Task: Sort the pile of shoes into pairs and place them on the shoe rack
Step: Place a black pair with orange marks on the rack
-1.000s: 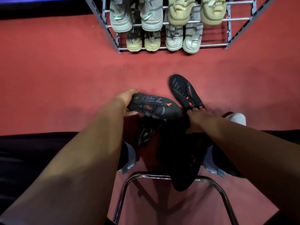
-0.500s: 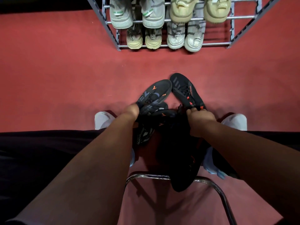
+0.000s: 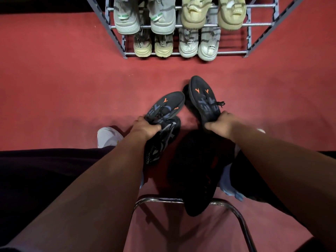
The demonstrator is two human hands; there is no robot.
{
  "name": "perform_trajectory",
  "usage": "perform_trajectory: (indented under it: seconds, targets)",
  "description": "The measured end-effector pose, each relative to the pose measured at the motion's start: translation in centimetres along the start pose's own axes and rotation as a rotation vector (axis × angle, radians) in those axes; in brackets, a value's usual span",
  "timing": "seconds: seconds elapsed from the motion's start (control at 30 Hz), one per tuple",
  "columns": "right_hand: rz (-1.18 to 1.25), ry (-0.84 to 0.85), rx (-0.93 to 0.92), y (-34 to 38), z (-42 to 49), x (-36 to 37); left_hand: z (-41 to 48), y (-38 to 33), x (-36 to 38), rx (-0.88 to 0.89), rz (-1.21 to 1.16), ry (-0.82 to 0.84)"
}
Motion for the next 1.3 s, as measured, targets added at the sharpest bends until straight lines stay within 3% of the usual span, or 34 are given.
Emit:
perform_trajectory:
  seconds: [0.1,0.37,0.67,0.83,0.97,1.13,1.3]
  targets:
    - [0.044,-0.016,-0.046,2.1,-0.2,2.3,0.1,-0.6,0.4,0.123,0.193,-0.038]
    - [-0.048,-0.019,-0.052,3.7,-0.2,5.3,1.4,-1.5,1.0,0.173,0.400,-0.052]
    - [-0.106,-0.084,0.012,4.0,1.7,6.4,2.6,-1.9,1.6,0.226,0.344,-0.061]
    - [-0.072,-0.070,0.092,4.7,1.6,6.3,2.1,-2.3,1.9,0.184,0.388,0.041]
    - [0.068,-0.034,0.152,4.9,1.1,4.2,0.1,-3.2,1.5,0.159,0.347,0.108]
    - [0.043,-0.031,0.083,6.0,-0.5,-0.5,-3.7,-5.4,-0.9,0.156,0.303,0.190]
    - [0.174,-0.085,0.065,5.7,-4.4,-6.3,-9.3,-9.0,-5.6,0.254,0.371,0.148]
Point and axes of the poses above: each hand's wrist, its own z-axis towards the middle knuckle, its own x-axis out of the palm, y = z × x, the point moved 7 cm from there along z, towards the middle knuckle, and after that the axes turned 12 degrees about -y, right-handed, at the moved point
